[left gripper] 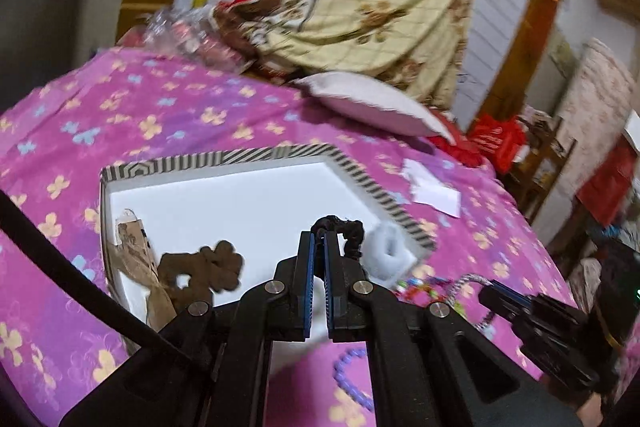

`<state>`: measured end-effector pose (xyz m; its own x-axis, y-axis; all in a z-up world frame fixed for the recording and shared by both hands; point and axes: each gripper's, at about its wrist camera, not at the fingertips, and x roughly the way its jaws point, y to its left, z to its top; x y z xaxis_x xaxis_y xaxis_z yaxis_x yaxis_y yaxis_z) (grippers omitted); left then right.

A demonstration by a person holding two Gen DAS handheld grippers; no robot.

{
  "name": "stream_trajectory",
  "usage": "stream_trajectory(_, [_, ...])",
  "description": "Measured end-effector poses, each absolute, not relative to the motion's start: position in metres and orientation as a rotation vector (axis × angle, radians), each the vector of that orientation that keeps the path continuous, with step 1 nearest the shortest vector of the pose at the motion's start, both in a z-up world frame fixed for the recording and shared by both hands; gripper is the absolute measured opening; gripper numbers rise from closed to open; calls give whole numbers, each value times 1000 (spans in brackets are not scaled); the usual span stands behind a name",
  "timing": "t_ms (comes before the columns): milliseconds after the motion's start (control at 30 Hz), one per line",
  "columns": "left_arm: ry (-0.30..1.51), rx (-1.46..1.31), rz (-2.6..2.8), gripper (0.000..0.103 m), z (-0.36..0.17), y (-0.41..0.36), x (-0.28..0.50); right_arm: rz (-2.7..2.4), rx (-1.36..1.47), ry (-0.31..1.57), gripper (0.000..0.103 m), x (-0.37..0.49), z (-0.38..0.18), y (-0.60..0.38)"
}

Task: Organize jewelry
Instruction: 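Lower the black scrunchie into the box with left tool while right tool drops the bracelet in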

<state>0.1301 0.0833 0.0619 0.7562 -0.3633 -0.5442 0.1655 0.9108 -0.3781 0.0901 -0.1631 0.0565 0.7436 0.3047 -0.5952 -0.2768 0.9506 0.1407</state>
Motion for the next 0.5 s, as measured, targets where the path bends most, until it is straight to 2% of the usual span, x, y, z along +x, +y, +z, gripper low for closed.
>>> stream_trajectory(500, [763, -400, -55, 0, 26, 120, 187, 356, 15, 686, 10, 194, 54, -103])
